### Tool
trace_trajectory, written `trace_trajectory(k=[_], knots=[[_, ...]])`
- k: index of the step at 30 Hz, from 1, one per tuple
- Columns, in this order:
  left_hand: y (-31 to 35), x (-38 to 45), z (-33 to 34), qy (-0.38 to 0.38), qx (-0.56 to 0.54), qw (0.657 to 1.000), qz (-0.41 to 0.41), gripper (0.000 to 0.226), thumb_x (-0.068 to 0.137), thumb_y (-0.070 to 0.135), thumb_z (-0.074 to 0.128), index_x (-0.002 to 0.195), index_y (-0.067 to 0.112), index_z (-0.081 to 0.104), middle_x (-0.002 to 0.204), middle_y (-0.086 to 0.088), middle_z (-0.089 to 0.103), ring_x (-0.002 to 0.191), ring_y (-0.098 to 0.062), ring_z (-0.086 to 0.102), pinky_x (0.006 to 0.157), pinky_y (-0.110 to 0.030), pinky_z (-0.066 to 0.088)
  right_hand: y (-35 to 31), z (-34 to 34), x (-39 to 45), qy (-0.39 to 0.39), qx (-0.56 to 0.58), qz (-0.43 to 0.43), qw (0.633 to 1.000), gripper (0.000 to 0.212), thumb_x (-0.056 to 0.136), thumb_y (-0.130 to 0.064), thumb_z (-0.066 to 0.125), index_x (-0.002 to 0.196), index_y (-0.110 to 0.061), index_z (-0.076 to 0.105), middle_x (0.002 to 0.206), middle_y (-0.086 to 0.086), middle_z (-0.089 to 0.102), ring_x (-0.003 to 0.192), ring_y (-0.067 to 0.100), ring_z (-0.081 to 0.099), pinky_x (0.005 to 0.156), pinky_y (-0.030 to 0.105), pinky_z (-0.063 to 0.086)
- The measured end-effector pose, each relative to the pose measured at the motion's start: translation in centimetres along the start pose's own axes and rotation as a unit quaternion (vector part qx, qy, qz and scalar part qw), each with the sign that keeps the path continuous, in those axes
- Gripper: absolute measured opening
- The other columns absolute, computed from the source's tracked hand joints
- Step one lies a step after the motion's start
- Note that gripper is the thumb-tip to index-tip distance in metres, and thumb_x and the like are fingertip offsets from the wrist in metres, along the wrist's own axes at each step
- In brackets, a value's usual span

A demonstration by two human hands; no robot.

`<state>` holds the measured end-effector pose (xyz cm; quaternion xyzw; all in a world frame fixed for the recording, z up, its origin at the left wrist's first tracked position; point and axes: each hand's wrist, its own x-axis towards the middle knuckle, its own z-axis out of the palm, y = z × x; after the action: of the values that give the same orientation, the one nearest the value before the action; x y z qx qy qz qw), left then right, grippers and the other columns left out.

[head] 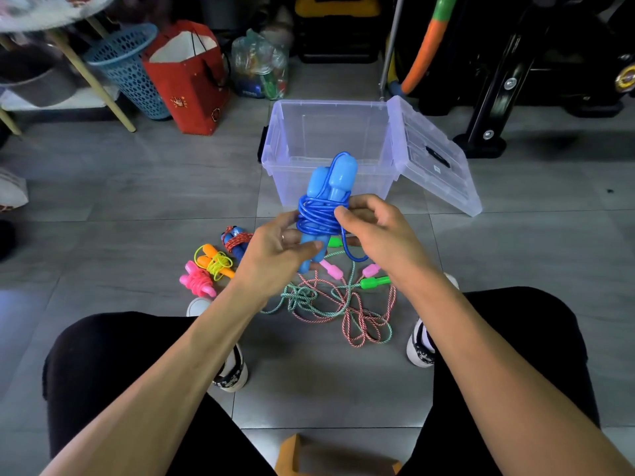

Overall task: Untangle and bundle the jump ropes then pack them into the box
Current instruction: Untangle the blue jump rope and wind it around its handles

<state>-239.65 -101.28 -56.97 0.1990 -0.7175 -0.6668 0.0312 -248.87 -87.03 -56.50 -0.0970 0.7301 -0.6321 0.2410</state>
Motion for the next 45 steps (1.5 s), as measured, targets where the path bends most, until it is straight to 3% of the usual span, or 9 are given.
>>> trace_trajectory(k=[5,9,16,20,25,31,37,42,45], knots=[[0.0,-0.1,-0.6,-0.018,0.122,0.992,0.025,0.039,0.088,0.011,0.069,0.125,0.02,0.061,0.067,0.008,0.071,0.055,-0.002,0.059,0.062,-0.029,0.052,-1.0,0.1,0.1,0.058,0.003,-0.061,0.996,0.046,0.091,-0.035,0.064,0.133,-0.028,0.045,0.106,-0.01,0.067,0.088,0.0,0.067,0.078,0.021,0.055],[-0.2,-0.7,-0.7,0.0,0.115,0.992,0.05,0.044,0.09,0.011,0.067,0.132,0.019,0.058,0.072,0.017,0.072,0.061,0.004,0.059,0.058,-0.016,0.045,-1.4,-0.3,0.6,0.031,0.044,-0.054,0.997,0.011,0.095,-0.02,0.06,0.106,-0.021,0.063,0.079,-0.009,0.067,0.073,0.008,0.069,0.064,0.028,0.058],[-0.6,-1.2,-1.9,-0.002,0.162,0.98,0.113,0.033,0.091,0.004,0.065,0.121,0.017,0.063,0.051,0.012,0.046,0.049,0.002,0.038,0.055,-0.004,0.033,-1.1,0.1,0.9,-0.049,0.101,0.009,0.994,0.009,0.095,-0.016,0.062,0.1,-0.021,0.066,0.078,-0.002,0.07,0.07,0.016,0.069,0.065,0.032,0.059],[-1.3,-0.7,-2.6,-0.039,0.194,0.971,0.135,0.035,0.087,0.018,0.064,0.12,0.032,0.063,0.066,-0.024,0.047,0.061,-0.017,0.035,0.062,-0.024,0.04,-0.5,0.0,0.9,-0.091,0.08,0.044,0.992,0.01,0.096,-0.017,0.06,0.104,-0.018,0.065,0.086,0.004,0.069,0.073,0.019,0.07,0.068,0.034,0.059],[-1.8,0.2,-3.0,-0.046,0.305,0.939,0.154,0.034,0.083,0.019,0.062,0.116,0.025,0.06,0.06,-0.009,0.052,0.054,-0.026,0.045,0.059,-0.045,0.05,0.0,0.6,1.4,-0.066,0.033,0.079,0.994,0.017,0.089,-0.025,0.065,0.106,-0.028,0.066,0.102,0.007,0.068,0.077,0.023,0.071,0.068,0.039,0.061],[-1.7,0.2,-3.3,-0.038,0.315,0.932,0.176,0.048,0.08,0.012,0.063,0.126,0.025,0.057,0.063,0.016,0.056,0.053,-0.006,0.048,0.056,-0.018,0.042,-0.1,1.2,1.7,0.019,0.018,0.023,0.999,0.01,0.088,-0.033,0.069,0.088,-0.023,0.07,0.081,-0.006,0.067,0.081,0.025,0.071,0.064,0.042,0.062],[-2.2,0.4,-3.5,-0.051,0.272,0.96,0.045,0.02,0.086,0.029,0.067,0.103,0.021,0.059,0.079,0.001,0.069,0.064,-0.016,0.067,0.063,-0.036,0.056,-0.2,1.8,2.0,0.045,0.058,0.045,0.996,0.012,0.088,-0.032,0.069,0.085,-0.02,0.067,0.077,-0.001,0.068,0.069,0.017,0.069,0.059,0.033,0.059],[-1.7,0.1,-3.3,-0.001,0.118,0.993,-0.01,0.013,0.098,0.02,0.055,0.088,0.012,0.054,0.067,-0.001,0.063,0.049,-0.019,0.057,0.05,-0.032,0.051,0.1,2.2,1.4,-0.074,0.079,0.131,0.986,0.039,0.084,-0.03,0.074,0.112,-0.01,0.056,0.103,0.013,0.072,0.084,0.025,0.073,0.055,0.022,0.053],[-2.0,0.4,-3.8,0.021,0.113,0.993,-0.002,0.009,0.098,0.018,0.055,0.094,0.01,0.053,0.066,-0.002,0.061,0.048,-0.018,0.055,0.049,-0.032,0.05,0.2,2.2,1.0,-0.125,0.053,0.125,0.983,0.022,0.086,-0.018,0.072,0.103,-0.008,0.063,0.093,0.01,0.074,0.077,0.021,0.073,0.06,0.028,0.056]])
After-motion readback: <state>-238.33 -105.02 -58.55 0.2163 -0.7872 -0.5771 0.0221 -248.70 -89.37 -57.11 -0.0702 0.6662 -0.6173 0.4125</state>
